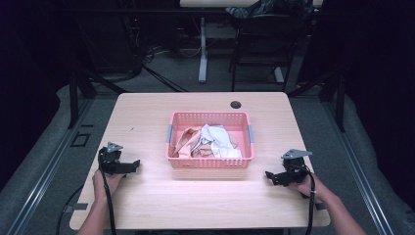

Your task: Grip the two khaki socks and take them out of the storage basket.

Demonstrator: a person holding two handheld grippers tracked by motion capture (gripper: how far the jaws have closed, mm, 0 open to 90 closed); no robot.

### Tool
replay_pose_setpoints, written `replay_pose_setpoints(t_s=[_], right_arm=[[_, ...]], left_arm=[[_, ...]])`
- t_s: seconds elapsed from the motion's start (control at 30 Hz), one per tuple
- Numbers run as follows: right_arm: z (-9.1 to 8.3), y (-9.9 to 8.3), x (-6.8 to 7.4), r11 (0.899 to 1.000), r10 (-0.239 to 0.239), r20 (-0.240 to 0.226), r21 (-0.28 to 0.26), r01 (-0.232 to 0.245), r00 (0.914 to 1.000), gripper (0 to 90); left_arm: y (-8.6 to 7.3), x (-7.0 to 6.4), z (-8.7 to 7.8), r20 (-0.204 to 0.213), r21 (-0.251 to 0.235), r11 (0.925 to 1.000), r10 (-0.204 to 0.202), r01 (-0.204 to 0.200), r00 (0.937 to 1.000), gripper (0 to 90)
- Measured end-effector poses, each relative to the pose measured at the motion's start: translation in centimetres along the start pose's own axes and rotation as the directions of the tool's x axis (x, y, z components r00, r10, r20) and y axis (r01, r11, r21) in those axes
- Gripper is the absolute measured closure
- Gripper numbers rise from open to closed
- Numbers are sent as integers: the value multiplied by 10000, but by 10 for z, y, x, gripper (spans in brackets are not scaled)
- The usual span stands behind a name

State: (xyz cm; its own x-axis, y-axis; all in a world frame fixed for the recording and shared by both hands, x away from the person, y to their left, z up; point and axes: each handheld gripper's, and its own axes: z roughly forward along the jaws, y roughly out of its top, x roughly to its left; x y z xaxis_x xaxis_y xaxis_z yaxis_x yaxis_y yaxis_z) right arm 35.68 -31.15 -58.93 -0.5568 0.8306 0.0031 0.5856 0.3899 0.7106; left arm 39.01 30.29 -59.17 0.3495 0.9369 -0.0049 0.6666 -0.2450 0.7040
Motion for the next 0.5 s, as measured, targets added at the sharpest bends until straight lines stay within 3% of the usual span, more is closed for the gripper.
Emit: replay_pose_setpoints(t_s=[0.5], right_arm=[[0, 0, 0, 10000, -38, -104, -7, 38, 9999, 0]], left_arm=[[1, -1, -1, -49, 132, 9999, -39, 40, 10000, 0]])
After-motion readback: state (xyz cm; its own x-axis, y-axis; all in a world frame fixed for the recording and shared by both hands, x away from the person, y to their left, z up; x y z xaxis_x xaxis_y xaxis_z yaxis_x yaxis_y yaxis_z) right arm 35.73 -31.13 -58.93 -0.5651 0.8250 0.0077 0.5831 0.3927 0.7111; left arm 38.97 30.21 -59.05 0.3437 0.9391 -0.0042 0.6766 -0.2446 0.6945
